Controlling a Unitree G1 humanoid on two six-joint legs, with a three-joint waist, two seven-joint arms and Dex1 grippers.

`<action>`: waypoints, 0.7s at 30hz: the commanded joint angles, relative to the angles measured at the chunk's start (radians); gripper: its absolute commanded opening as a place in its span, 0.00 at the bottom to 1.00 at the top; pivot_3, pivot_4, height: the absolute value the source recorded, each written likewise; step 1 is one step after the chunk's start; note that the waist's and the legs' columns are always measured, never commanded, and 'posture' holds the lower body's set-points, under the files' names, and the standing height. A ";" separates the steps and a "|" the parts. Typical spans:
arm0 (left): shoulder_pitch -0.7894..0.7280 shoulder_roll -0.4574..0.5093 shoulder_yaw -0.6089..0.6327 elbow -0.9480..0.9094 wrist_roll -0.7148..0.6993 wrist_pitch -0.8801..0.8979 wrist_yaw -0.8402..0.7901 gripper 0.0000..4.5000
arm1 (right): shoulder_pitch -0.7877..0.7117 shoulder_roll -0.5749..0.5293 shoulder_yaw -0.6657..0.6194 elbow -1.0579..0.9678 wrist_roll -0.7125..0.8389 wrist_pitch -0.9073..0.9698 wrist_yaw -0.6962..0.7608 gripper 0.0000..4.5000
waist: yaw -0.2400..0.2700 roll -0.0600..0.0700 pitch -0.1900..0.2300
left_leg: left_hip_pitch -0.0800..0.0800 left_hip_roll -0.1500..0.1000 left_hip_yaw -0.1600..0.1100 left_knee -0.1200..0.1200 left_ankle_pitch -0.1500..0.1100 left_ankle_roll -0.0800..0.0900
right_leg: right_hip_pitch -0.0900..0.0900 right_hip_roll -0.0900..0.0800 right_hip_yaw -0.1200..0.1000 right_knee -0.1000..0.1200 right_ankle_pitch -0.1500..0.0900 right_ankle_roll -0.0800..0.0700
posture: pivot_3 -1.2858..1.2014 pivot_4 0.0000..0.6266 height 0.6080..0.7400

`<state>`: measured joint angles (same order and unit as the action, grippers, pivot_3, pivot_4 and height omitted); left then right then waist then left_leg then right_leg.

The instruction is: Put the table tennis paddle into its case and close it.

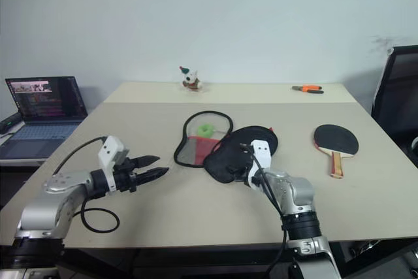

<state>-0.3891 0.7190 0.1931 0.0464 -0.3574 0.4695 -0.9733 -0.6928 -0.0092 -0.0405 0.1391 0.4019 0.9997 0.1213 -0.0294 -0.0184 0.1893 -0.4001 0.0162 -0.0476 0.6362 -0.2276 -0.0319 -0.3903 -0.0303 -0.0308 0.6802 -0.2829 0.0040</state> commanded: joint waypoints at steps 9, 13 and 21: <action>0.009 0.016 0.016 -0.075 -0.042 -0.001 0.011 0.63 | 0.068 -0.107 0.079 -0.272 -0.009 0.065 0.086 1.00 | 0.000 0.000 0.000 | 0.000 0.000 0.000 -0.001 0.000 0.000 | -0.001 0.000 0.002 0.000 0.000 0.000 | 0.52 0.24 1.00; -0.002 0.014 0.009 -0.073 -0.049 -0.001 0.010 0.63 | 0.093 -0.113 0.088 -0.299 -0.021 0.086 0.080 1.00 | 0.000 0.000 0.000 | 0.001 0.000 0.001 -0.003 0.000 0.000 | -0.002 0.001 0.003 0.000 0.000 0.000 | 0.52 0.24 1.00; -0.018 0.031 0.002 -0.073 -0.074 0.010 -0.027 0.63 | 0.072 -0.035 0.051 -0.111 -0.033 -0.002 0.074 1.00 | -0.001 0.000 0.000 | 0.001 -0.001 0.006 -0.005 0.000 0.000 | -0.005 0.002 0.008 0.001 0.000 0.000 | 0.52 0.24 1.00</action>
<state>-0.3875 0.7255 0.1856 0.0081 -0.4104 0.4798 -0.9832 -0.6010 -0.0508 0.0270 0.0066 0.3721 1.0296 0.1936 -0.0308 -0.0188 0.1890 -0.3994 0.0159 -0.0408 0.6307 -0.2276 -0.0319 -0.3964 -0.0283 -0.0216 0.6809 -0.2830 0.0038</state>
